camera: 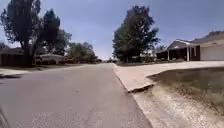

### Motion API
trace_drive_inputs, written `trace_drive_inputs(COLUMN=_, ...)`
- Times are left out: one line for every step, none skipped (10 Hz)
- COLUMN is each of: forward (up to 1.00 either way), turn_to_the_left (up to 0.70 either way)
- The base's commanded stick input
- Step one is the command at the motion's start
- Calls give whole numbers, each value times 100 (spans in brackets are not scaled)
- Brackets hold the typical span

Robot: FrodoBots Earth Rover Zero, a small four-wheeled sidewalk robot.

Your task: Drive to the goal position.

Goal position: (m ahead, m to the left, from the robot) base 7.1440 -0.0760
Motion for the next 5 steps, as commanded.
trace_drive_inputs(forward=70, turn_to_the_left=0)
trace_drive_inputs(forward=70, turn_to_the_left=0)
trace_drive_inputs(forward=70, turn_to_the_left=0)
trace_drive_inputs(forward=70, turn_to_the_left=0)
trace_drive_inputs(forward=70, turn_to_the_left=0)
